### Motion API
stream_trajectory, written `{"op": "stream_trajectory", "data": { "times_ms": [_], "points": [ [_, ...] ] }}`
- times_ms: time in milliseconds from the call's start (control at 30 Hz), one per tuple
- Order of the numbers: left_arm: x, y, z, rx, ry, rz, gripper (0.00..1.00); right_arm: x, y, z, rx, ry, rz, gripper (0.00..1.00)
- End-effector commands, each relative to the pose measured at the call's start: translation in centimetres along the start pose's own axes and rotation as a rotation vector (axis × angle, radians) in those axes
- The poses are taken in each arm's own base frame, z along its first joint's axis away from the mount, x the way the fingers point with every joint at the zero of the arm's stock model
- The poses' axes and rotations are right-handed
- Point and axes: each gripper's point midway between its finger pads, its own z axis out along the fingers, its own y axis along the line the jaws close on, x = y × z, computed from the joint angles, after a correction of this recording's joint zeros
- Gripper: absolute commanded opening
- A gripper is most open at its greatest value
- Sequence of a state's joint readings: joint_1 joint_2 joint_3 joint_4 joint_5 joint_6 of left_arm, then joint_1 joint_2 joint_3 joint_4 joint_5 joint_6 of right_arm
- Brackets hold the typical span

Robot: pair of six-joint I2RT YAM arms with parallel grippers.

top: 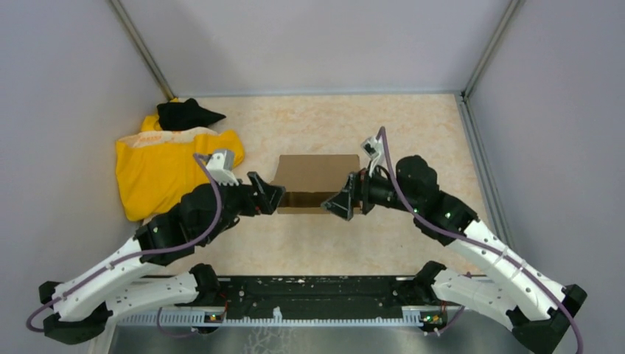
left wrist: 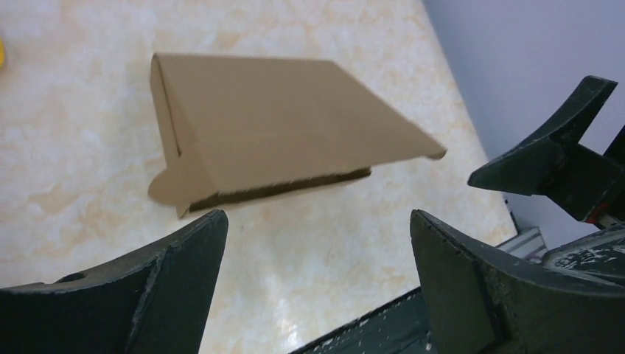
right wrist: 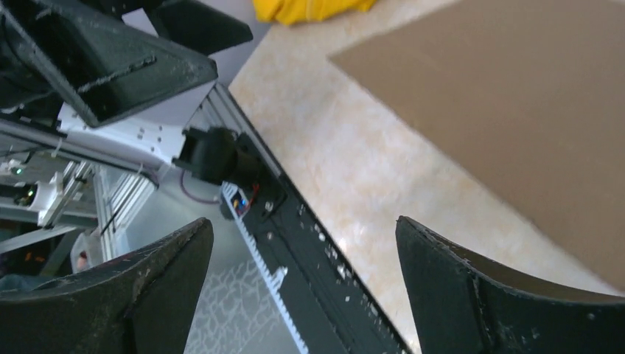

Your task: Fold the paper box

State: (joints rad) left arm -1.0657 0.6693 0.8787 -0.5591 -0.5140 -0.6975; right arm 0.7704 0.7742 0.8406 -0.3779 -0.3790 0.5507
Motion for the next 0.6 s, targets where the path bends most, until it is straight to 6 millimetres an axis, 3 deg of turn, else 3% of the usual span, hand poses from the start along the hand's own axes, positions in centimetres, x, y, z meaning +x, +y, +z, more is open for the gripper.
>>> {"op": "stream_trajectory", "data": {
  "times_ms": [0, 67, 133, 200, 267, 367, 433, 500, 567],
  "points": [
    [-3.7, -3.1, 1.9, -0.014, -0.057, 0.136, 0.99, -5.6, 0.6, 0.7, 0.085, -0.082, -0.101, 0.93],
    [-5.0, -4.3, 3.4, -0.043, -0.071, 0.180, 0.99, -7.3, -0.4, 1.5, 0.152, -0.091, -0.120, 0.89],
    [-5.9, -5.1, 5.1, -0.073, -0.079, 0.216, 0.99, -8.4, -1.8, 2.3, 0.207, -0.093, -0.122, 0.74],
    [-5.7, -5.5, 7.7, -0.078, -0.023, 0.245, 0.99, -9.2, -3.9, 3.0, 0.264, -0.093, -0.099, 0.67],
    [-5.9, -4.1, 10.2, -0.090, 0.035, 0.215, 0.96, -9.1, -6.4, 3.7, 0.323, -0.069, -0.077, 0.59],
    [-4.8, -2.3, 12.7, -0.074, 0.102, 0.168, 0.68, -8.3, -9.8, 4.2, 0.431, -0.013, -0.071, 0.41],
    [-3.5, -1.1, 13.6, -0.104, 0.139, 0.162, 0.54, -7.5, -11.3, 4.5, 0.477, 0.020, -0.077, 0.32],
    [-1.9, -0.1, 14.2, -0.136, 0.187, 0.170, 0.44, -6.4, -12.3, 4.7, 0.503, 0.044, -0.076, 0.29],
    [0.3, 1.2, 14.9, -0.161, 0.241, 0.173, 0.41, -5.2, -13.3, 4.7, 0.527, 0.071, -0.075, 0.27]
  ]
}}
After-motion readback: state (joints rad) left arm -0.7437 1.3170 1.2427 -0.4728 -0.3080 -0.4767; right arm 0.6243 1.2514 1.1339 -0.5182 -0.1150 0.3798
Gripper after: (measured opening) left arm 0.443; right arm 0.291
